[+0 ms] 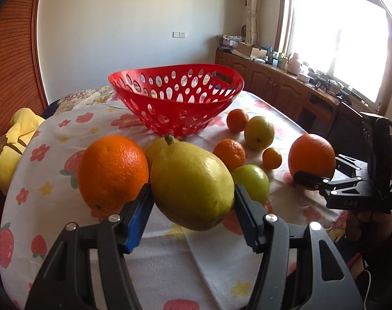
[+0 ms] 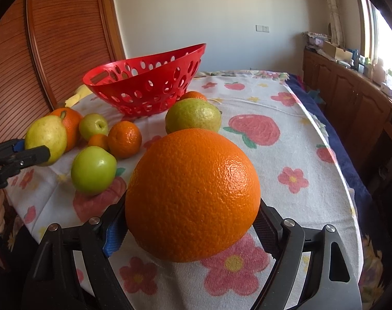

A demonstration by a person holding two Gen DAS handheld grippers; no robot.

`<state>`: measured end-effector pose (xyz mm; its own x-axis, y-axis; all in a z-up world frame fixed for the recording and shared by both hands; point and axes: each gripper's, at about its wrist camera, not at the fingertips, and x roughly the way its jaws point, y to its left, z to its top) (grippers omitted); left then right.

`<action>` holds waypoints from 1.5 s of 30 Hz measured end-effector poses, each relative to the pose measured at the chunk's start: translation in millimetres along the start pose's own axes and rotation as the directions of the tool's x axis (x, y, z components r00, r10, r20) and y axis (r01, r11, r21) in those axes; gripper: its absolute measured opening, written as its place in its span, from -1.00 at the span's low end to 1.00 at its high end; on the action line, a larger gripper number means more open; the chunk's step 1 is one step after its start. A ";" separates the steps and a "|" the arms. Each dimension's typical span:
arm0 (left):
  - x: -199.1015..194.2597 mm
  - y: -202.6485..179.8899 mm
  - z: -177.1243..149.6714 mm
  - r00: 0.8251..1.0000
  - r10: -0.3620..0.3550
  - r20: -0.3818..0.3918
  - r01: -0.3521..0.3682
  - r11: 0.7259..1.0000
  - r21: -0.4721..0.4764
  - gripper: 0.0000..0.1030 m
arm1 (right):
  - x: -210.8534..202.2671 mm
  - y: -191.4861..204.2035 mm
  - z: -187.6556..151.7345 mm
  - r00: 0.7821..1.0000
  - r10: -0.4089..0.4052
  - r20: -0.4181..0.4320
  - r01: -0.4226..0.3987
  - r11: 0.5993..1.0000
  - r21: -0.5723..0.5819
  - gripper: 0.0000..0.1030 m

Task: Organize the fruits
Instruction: 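Lift the pear with the left tool over the red basket while the right tool carries the orange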

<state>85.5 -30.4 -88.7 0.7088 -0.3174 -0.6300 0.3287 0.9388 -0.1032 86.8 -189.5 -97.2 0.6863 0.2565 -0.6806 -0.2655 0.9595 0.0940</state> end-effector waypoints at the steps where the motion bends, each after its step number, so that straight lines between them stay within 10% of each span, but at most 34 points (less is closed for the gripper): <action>1: -2.5 -0.7 1.7 1.000 -0.002 0.006 0.002 1.000 0.002 0.18 | -0.1 -0.3 0.9 1.000 0.002 0.001 -0.002 1.000 0.002 0.65; 25: -5.0 25.6 89.0 0.991 0.012 0.132 -0.021 0.997 0.069 0.18 | -17.1 28.2 110.7 0.985 0.108 0.137 -0.085 0.984 -0.159 0.65; 45: 97.8 41.7 132.7 0.999 0.018 -0.052 -0.011 0.992 0.128 0.18 | 74.8 55.6 177.3 0.985 0.168 0.034 -0.152 0.949 -0.277 0.65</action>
<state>251.4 -40.0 -52.5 0.6815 -0.2930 -0.6706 0.3976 0.9175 0.0032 243.4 -96.4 -14.0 0.6544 0.4181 -0.6300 -0.5440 0.8391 -0.0082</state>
